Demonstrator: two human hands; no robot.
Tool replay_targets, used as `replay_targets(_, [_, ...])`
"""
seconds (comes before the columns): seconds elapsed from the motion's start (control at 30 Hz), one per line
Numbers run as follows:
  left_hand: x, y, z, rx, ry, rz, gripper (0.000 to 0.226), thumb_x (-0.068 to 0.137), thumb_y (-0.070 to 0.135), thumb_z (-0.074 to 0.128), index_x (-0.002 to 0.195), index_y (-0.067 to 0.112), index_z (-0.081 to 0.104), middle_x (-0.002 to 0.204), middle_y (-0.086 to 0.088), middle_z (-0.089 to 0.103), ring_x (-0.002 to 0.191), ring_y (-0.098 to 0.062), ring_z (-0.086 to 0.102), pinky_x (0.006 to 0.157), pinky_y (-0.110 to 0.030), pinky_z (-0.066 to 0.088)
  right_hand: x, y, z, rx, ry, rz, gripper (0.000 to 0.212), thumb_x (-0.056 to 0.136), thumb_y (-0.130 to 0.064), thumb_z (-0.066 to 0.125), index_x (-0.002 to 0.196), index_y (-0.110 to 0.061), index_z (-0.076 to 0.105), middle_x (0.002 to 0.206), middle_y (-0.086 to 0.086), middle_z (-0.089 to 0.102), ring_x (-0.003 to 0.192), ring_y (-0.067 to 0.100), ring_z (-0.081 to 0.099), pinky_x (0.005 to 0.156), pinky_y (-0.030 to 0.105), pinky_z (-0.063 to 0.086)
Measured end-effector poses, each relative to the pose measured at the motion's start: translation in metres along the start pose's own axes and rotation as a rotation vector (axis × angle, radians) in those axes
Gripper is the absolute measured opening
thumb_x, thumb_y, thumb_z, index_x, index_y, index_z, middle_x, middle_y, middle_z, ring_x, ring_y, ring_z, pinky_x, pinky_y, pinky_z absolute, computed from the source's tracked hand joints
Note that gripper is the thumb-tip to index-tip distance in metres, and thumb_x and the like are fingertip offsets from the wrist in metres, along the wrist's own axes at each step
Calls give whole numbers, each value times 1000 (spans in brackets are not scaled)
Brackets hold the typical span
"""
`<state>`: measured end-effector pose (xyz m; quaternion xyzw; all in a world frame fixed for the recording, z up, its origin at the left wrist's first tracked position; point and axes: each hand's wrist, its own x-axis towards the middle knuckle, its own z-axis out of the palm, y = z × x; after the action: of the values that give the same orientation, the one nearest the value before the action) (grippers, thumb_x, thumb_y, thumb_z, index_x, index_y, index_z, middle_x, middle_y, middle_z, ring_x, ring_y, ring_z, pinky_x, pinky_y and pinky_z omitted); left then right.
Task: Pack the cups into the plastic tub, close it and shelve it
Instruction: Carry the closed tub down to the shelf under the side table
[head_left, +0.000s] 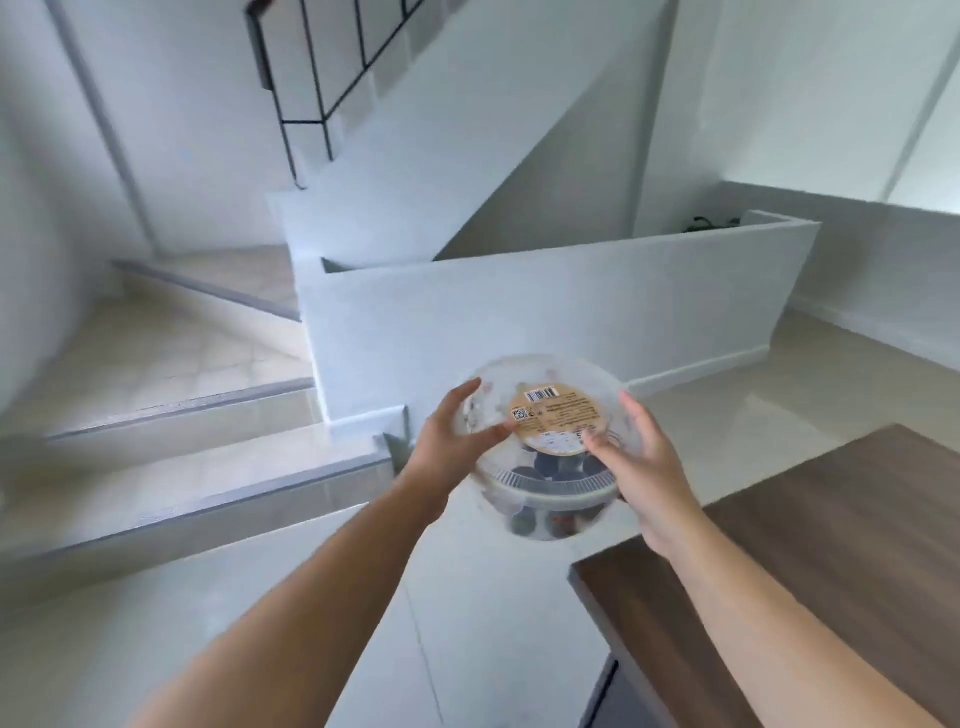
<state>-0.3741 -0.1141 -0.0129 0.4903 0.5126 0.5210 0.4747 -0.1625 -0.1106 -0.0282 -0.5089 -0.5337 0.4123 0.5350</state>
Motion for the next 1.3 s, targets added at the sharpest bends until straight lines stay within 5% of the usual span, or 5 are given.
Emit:
replay_targets(0.57, [-190, -70, -441, 118, 809, -83, 65, 68, 33, 80, 124, 44, 49, 132, 8, 51, 120, -11, 48, 91, -24, 42, -116, 14, 485, 35, -981, 29, 85, 67, -49, 74, 140, -46, 30, 140, -23, 37, 126, -1, 35, 102, 28, 33])
replay_targets(0.67, [-214, -90, -473, 67, 907, -146, 66, 68, 32, 80, 125, 43, 49, 127, 6, 54, 114, -13, 53, 96, -38, 48, -135, 24, 532, 20, -1088, 61, 91, 61, -51, 73, 140, -45, 29, 131, -28, 39, 122, -2, 38, 95, 22, 34])
replay_targets(0.8, [-239, -119, -499, 24, 1038, -177, 68, 65, 35, 81, 124, 45, 48, 124, 9, 55, 110, -8, 55, 88, -28, 51, -149, 42, 584, -7, -1259, 46, 86, 63, -49, 74, 137, -48, 30, 113, -52, 43, 109, -23, 44, 79, 1, 38])
replay_targets(1.17, [-269, -180, -512, 35, 1459, -342, 77, 62, 44, 82, 126, 55, 41, 131, 18, 49, 115, 1, 49, 99, -30, 43, -165, 89, 694, -110, -1810, 79, 97, 71, -25, 80, 146, -36, 20, 144, -8, 42, 129, 7, 44, 109, 35, 37])
replay_targets(1.3, [-283, -203, -511, 14, 1589, -400, 76, 59, 50, 80, 125, 55, 43, 132, 18, 51, 120, -6, 49, 105, -37, 40, -184, 107, 719, -165, -1937, 49, 101, 65, -37, 80, 145, -38, 20, 150, -15, 29, 135, 5, 34, 113, 35, 30])
